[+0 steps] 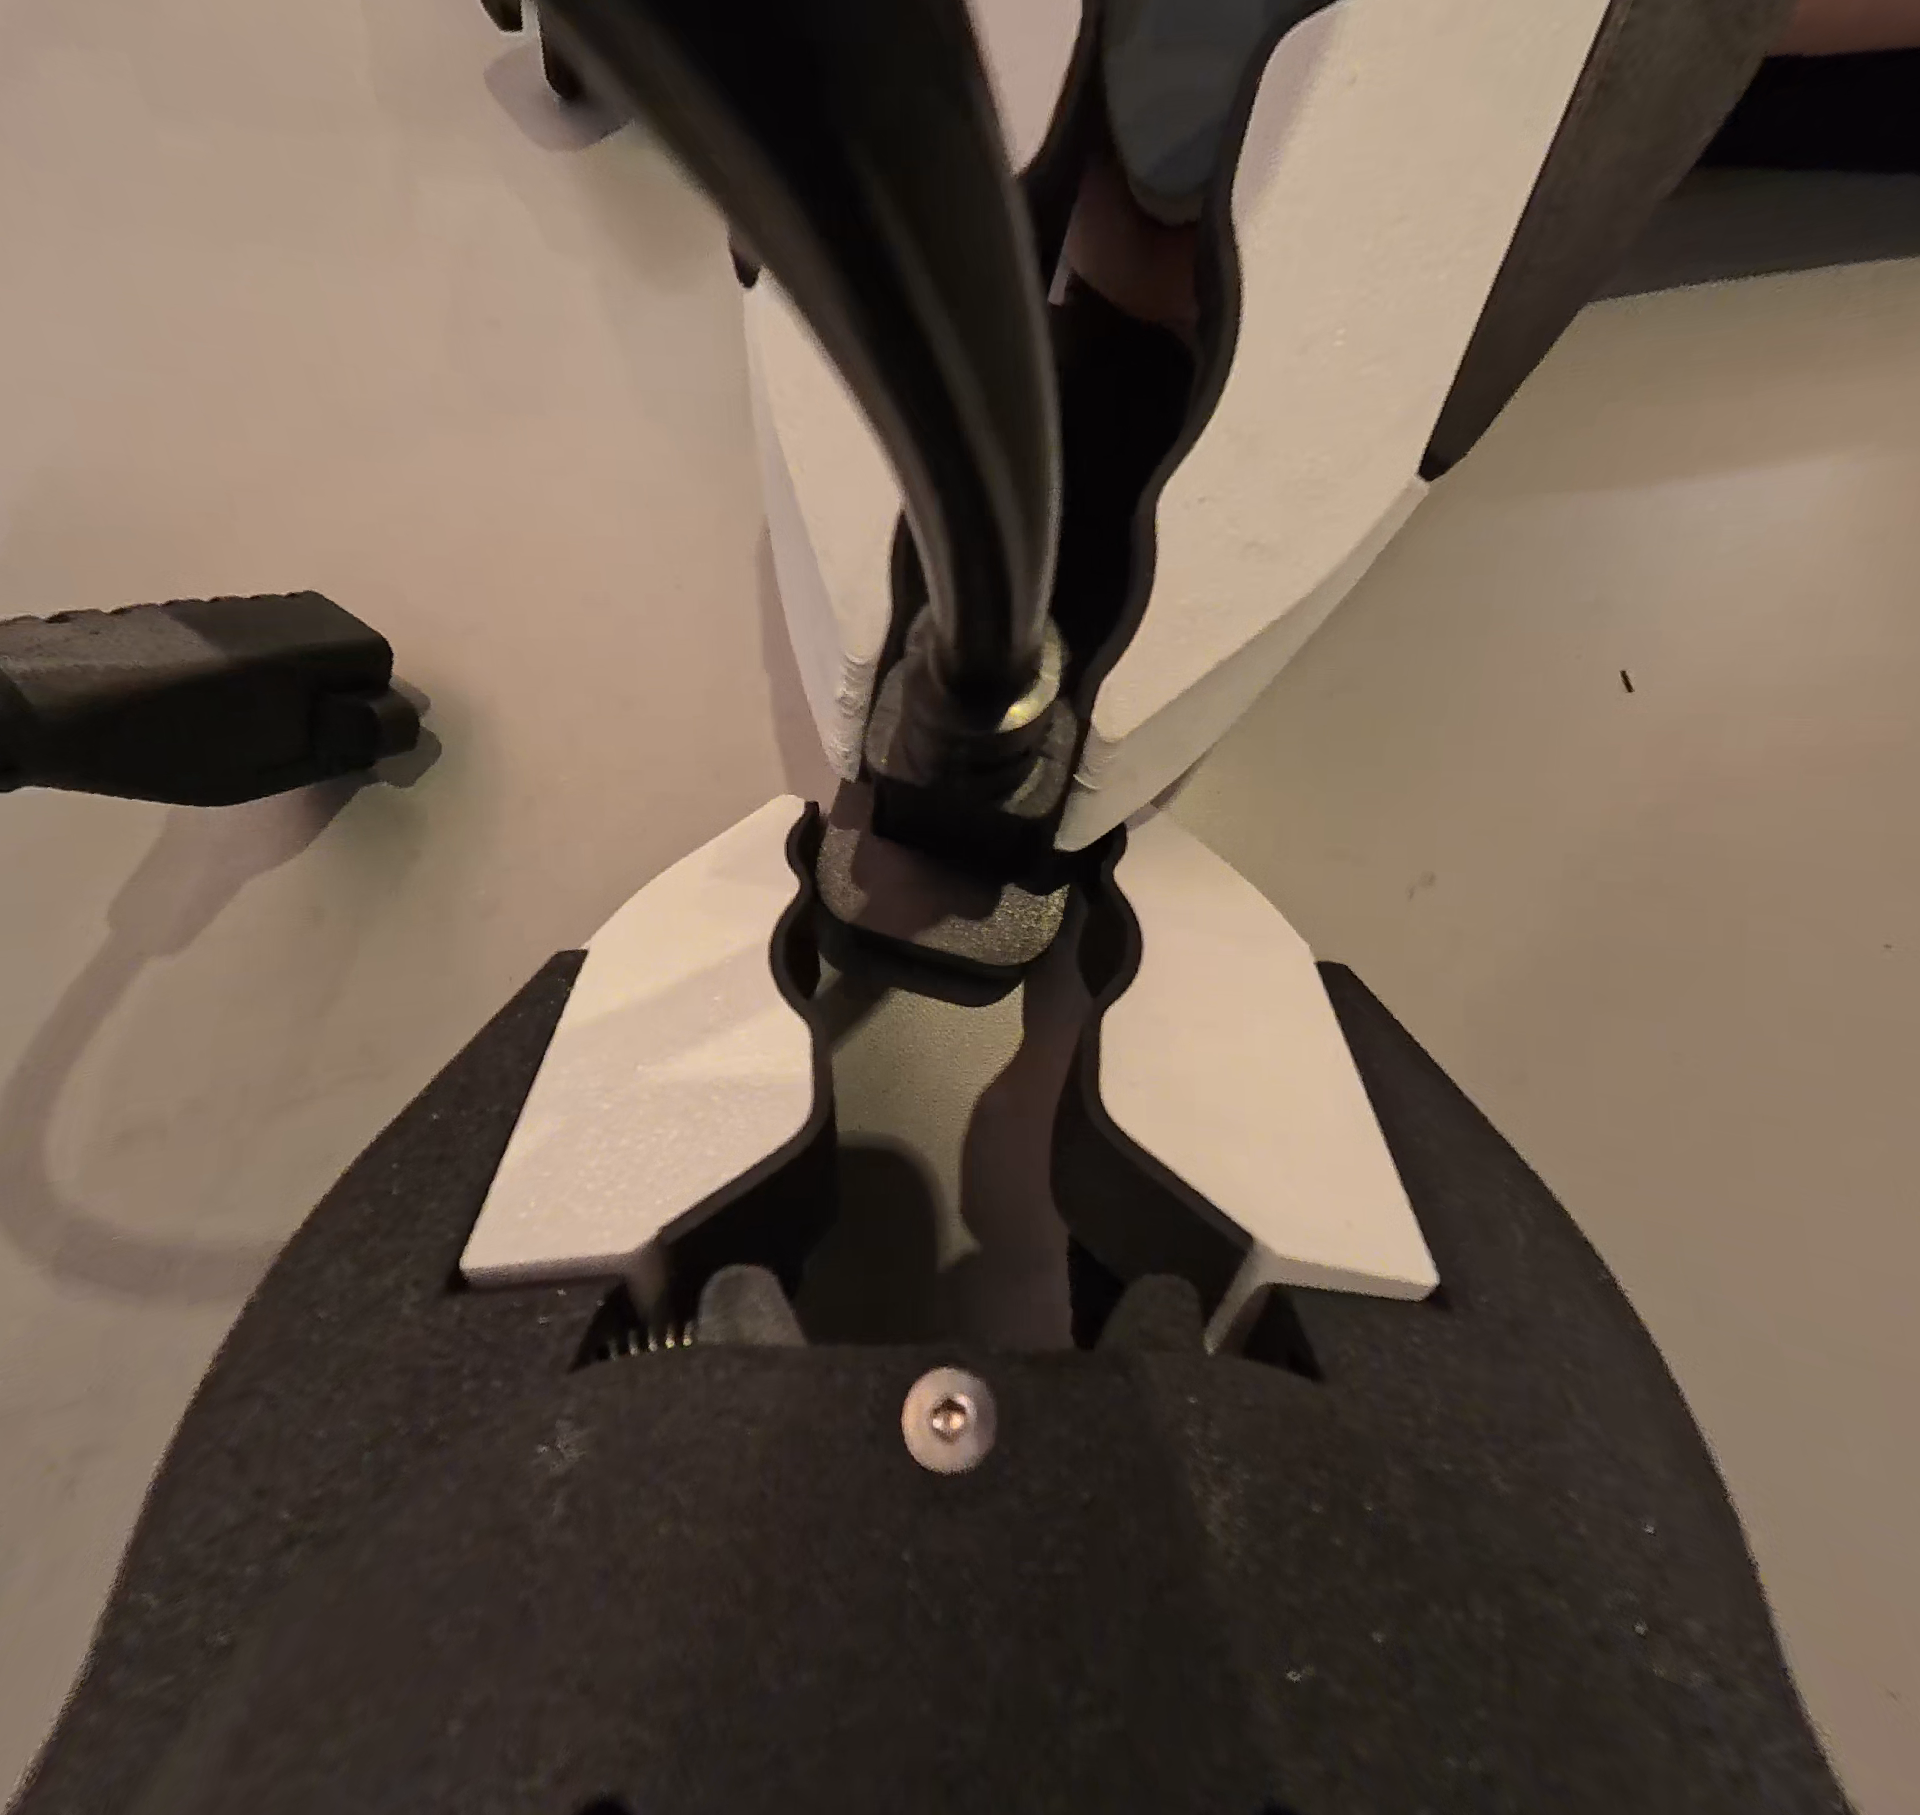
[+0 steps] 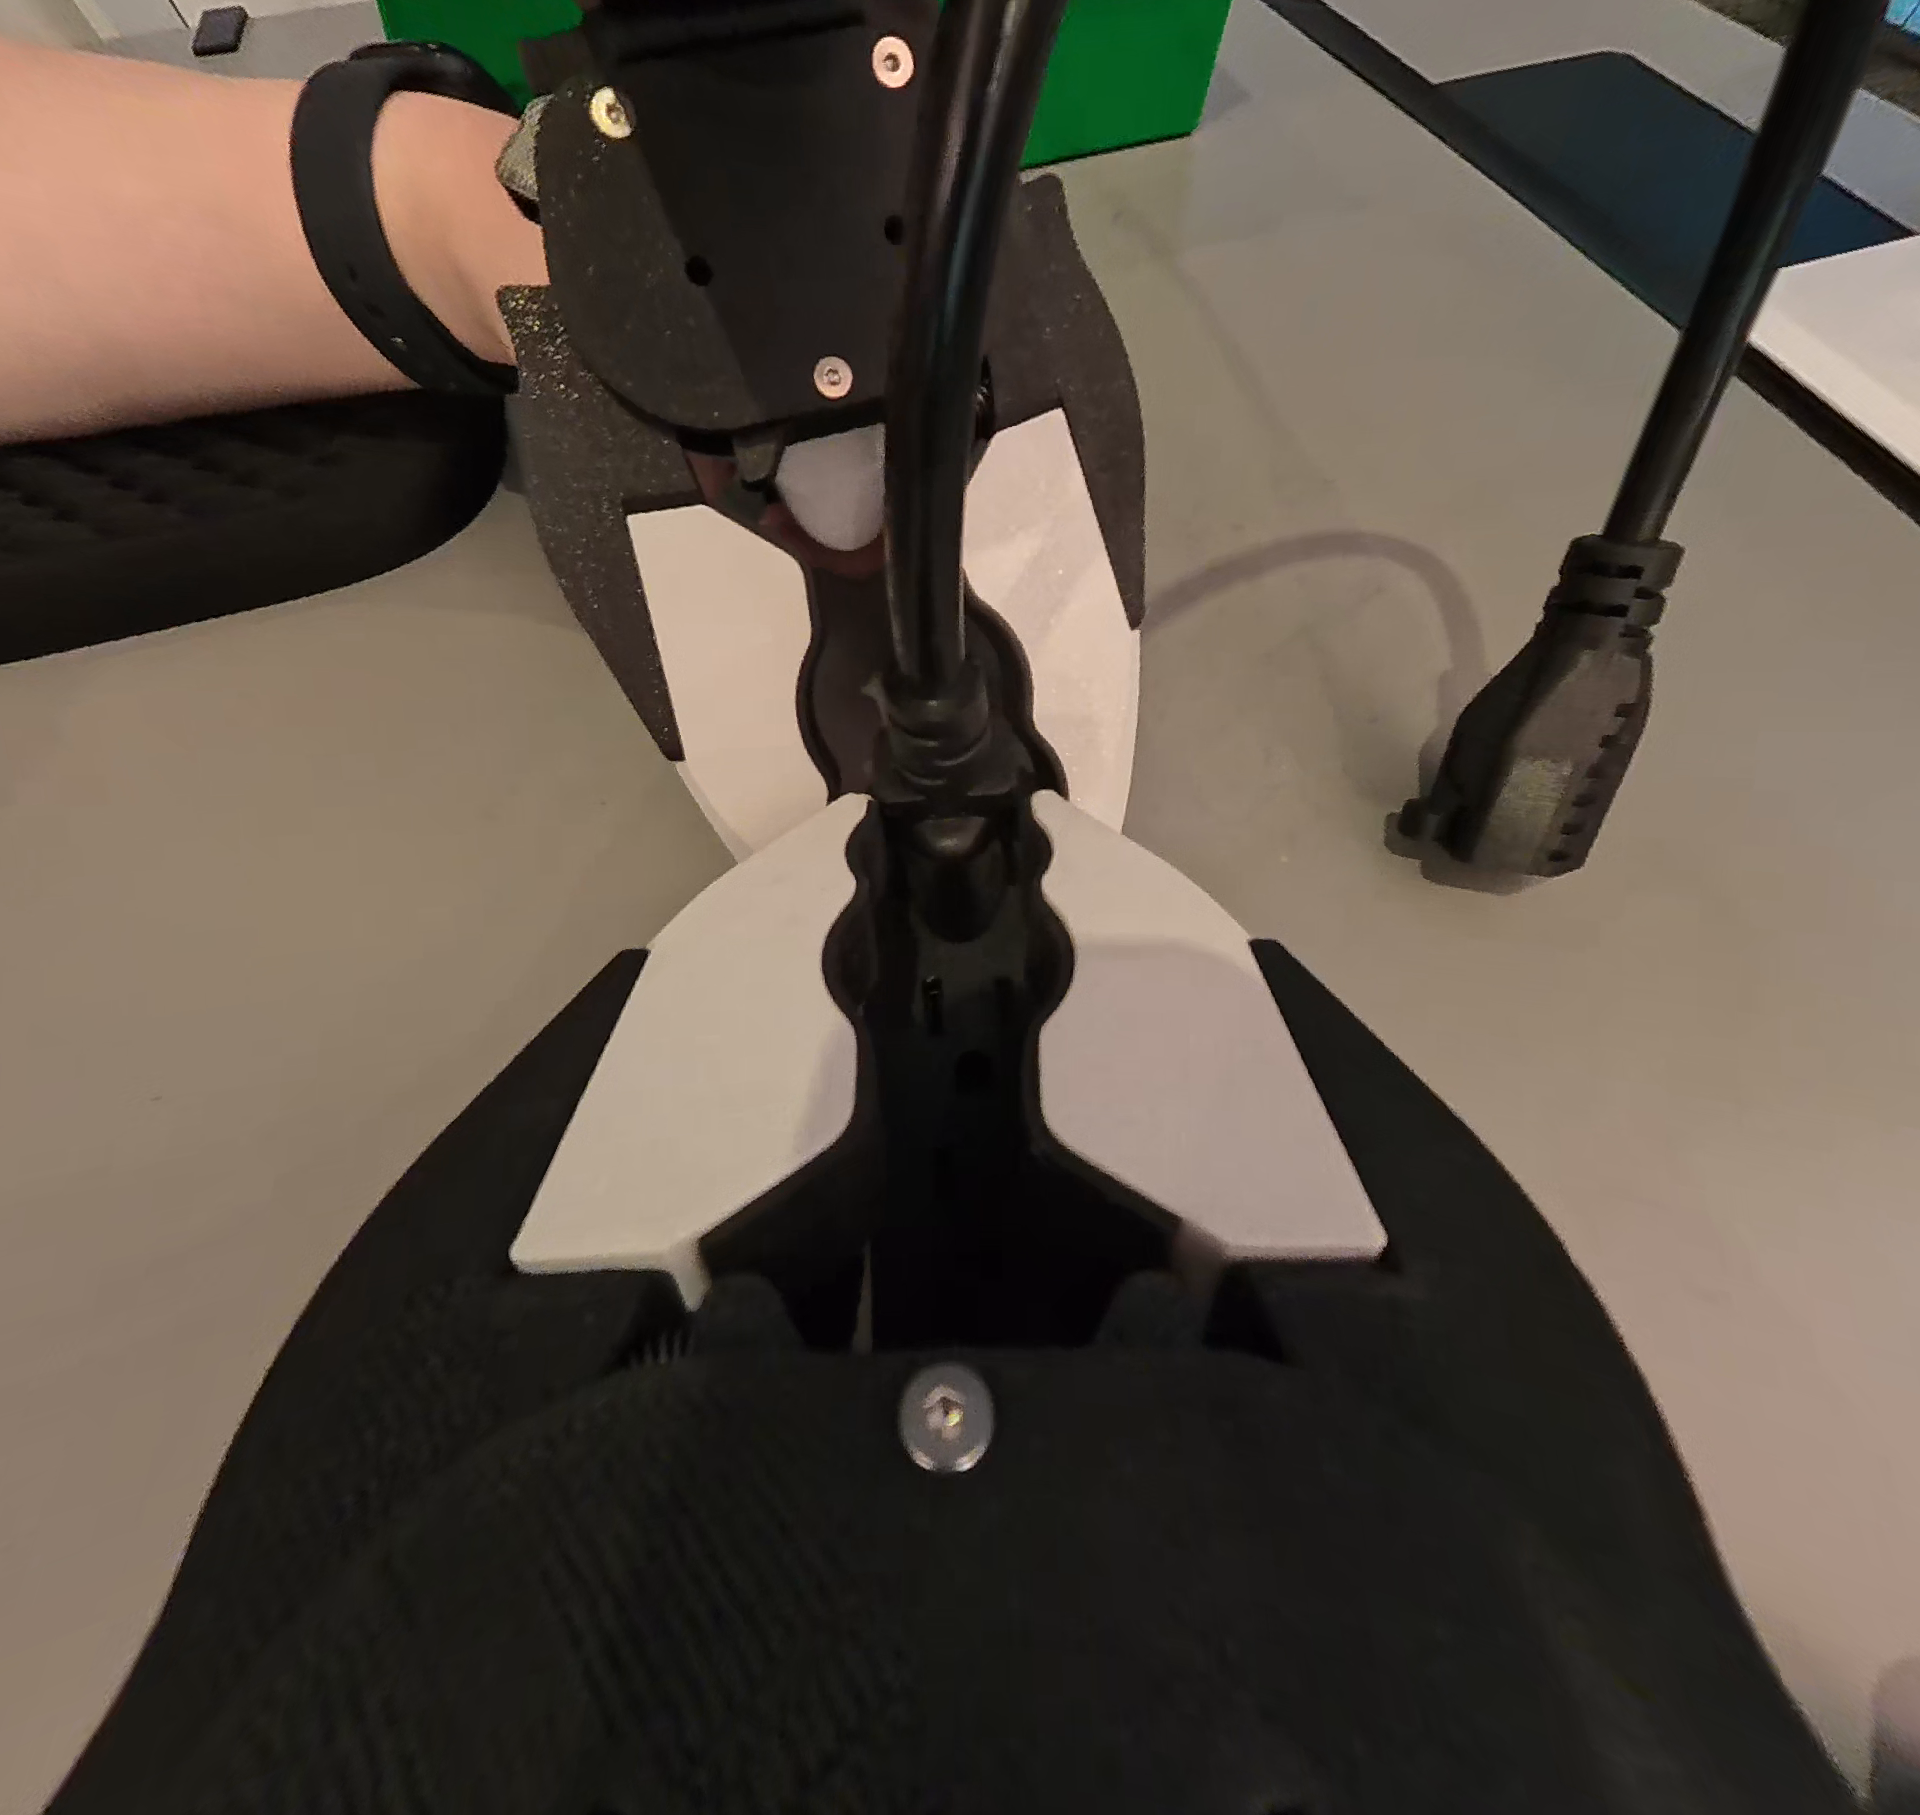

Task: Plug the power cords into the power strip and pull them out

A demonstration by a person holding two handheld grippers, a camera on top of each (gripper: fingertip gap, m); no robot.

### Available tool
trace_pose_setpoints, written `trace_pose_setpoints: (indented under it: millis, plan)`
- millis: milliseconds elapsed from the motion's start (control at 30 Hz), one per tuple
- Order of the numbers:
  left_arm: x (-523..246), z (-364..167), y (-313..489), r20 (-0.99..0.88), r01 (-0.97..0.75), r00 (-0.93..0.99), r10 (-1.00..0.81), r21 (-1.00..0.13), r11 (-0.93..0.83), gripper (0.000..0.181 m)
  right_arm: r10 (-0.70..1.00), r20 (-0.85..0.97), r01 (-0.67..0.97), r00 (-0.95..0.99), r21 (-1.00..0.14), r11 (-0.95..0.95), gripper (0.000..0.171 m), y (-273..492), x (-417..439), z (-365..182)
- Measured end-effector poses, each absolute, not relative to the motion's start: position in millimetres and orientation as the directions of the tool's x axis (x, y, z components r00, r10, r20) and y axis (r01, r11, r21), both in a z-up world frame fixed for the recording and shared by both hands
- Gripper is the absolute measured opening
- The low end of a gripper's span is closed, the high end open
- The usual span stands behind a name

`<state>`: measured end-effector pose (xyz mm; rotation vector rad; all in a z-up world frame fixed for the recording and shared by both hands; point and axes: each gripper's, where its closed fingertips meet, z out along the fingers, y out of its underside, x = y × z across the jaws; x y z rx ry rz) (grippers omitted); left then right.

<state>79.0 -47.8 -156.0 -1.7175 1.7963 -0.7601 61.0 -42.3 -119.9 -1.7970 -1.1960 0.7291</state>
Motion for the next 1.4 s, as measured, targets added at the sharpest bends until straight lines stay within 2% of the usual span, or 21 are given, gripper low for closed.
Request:
trace_pose_setpoints:
  millis: [467, 933, 1133, 1200, 1267, 1333, 1400]
  plan:
    - [79.0, -155.8, -47.8, 0.001, -0.695, -0.049, -0.999, -0.718, 0.033, 0.046, 0.929, 0.052, 0.485, 0.368, -0.862, -0.144, 0.027, -42.0, 59.7, -122.9]
    - [80.4, -155.4, -49.2, 0.004, -0.691, -0.057, -0.998, -0.722, 0.036, 0.047, 0.931, 0.014, 0.405, 0.365, -0.903, -0.145, 0.026, -43.4, 62.0, -113.6]
    - [80.4, -155.6, -49.0, 0.004, -0.694, -0.058, -0.998, -0.719, 0.037, 0.046, 0.928, 0.054, 0.418, 0.369, -0.901, -0.114, 0.025, -43.7, 61.7, -113.0]
    - [80.6, -155.9, -48.9, 0.004, -0.696, -0.056, -0.998, -0.717, 0.036, 0.046, 0.925, 0.023, 0.430, 0.379, -0.889, -0.154, 0.025, -43.5, 61.9, -113.4]
    - [80.9, -155.9, -48.7, 0.004, -0.697, -0.053, -0.999, -0.717, 0.035, 0.047, 0.903, -0.087, 0.416, 0.420, -0.866, -0.277, 0.026, -44.4, 61.6, -112.8]
    - [81.0, -156.0, -48.6, 0.004, -0.697, -0.050, -0.999, -0.716, 0.032, 0.047, 0.856, -0.218, 0.337, 0.468, -0.852, -0.401, 0.027, -43.7, 60.0, -110.9]
    - [81.2, -156.0, -48.2, 0.004, -0.697, -0.046, -0.999, -0.716, 0.030, 0.047, 0.847, -0.236, 0.277, 0.476, -0.874, -0.399, 0.027, -41.9, 58.9, -107.3]
